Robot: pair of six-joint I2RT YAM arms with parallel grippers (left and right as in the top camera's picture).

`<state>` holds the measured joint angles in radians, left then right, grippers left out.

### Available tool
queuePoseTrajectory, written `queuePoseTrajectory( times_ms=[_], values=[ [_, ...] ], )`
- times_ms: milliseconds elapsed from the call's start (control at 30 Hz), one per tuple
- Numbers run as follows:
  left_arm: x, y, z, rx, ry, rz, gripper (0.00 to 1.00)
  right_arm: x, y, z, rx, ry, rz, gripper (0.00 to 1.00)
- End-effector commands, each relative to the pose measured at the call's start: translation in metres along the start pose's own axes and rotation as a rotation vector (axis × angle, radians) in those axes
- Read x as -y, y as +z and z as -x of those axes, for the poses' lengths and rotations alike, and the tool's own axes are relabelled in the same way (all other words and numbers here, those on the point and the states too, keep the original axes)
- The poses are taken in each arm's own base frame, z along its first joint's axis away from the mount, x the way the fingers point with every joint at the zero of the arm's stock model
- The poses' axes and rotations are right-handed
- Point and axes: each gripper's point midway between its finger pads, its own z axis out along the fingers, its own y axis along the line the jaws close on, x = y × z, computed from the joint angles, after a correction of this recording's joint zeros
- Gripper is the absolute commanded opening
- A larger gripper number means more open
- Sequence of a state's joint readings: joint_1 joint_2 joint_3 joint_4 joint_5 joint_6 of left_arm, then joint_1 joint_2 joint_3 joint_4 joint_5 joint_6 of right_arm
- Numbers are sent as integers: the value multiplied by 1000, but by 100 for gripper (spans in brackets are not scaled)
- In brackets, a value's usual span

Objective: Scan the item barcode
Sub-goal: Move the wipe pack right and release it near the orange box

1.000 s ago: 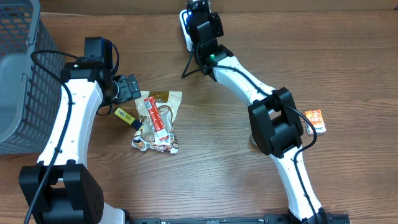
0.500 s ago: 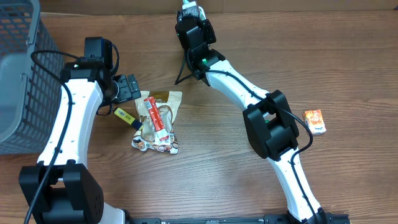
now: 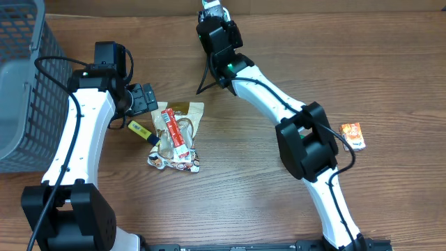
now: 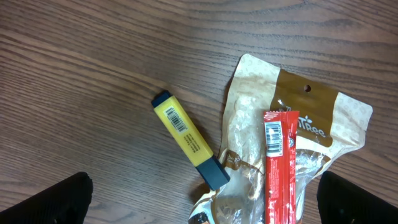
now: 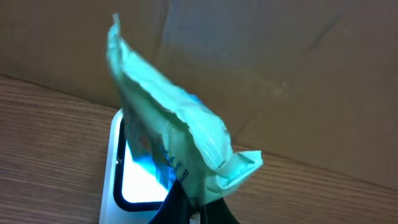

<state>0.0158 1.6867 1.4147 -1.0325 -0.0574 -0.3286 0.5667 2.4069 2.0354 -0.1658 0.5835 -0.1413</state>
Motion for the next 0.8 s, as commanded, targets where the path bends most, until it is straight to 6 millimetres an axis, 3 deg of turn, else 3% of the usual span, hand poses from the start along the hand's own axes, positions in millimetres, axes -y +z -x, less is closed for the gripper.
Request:
queuePoseTrajectory(
  times_ms=[0, 167, 267, 333, 433, 467, 567, 767],
  values=[
    [-1, -7, 5, 25, 18, -2, 100, 54, -55, 85, 115, 110, 6, 3],
    [-1, -7, 5, 25, 18, -2, 100, 97, -91, 88, 11, 176, 35, 4],
    [-1, -7, 5, 25, 18, -2, 100, 120, -108, 65, -124, 198, 90, 4],
    [-1, -7, 5, 25, 18, -2, 100, 136, -115, 39, -243, 205, 123, 4],
    [-1, -7, 5, 25, 18, -2, 100, 162, -123, -17, -470, 254, 143, 4],
    [-1, -7, 5, 25, 18, -2, 100, 175, -127, -50, -603, 304, 148, 4],
    [-1, -7, 5, 25, 18, -2, 100, 197, -136, -111, -831, 366, 158, 4],
    [-1, -7, 5, 25, 18, -2, 100, 236, -150, -195, -1078, 470, 97, 4]
  ],
)
